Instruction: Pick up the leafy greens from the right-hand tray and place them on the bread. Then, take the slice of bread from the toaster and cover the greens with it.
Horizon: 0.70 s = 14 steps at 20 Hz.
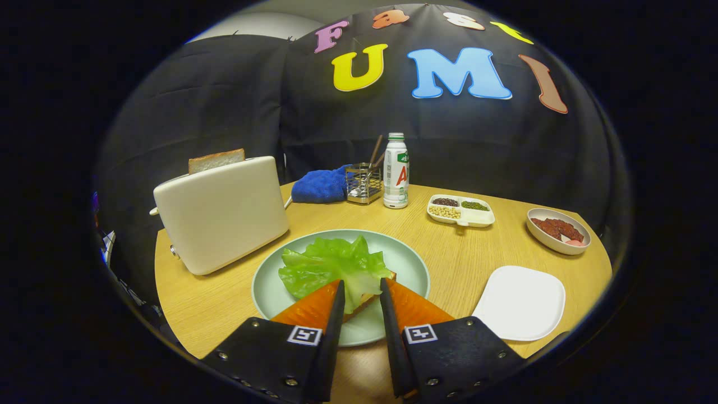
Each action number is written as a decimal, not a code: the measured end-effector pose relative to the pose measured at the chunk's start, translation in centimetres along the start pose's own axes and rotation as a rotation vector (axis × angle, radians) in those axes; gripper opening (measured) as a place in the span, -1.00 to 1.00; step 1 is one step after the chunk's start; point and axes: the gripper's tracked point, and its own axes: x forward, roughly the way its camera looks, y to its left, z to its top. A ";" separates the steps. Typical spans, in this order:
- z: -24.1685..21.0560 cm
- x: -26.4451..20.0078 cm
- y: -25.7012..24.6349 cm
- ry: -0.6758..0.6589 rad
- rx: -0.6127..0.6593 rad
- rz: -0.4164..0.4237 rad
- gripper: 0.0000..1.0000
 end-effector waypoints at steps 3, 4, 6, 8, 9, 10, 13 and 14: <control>1.3 -1.5 -0.8 -0.047 -0.006 -0.070 -0.12; 2.0 -2.0 -0.7 -0.064 -0.002 -0.089 -0.12; 3.2 -3.0 0.1 -0.099 0.021 -0.114 -0.12; 3.8 -3.8 0.6 -0.101 0.059 -0.179 -0.12; 4.2 -4.3 0.8 -0.100 0.064 -0.220 -0.12; 4.7 -4.6 1.4 -0.112 0.055 -0.240 -0.12; 4.9 -5.6 3.4 -0.079 0.097 -0.295 -0.12; 5.3 -5.5 5.0 -0.084 0.108 -0.242 -0.12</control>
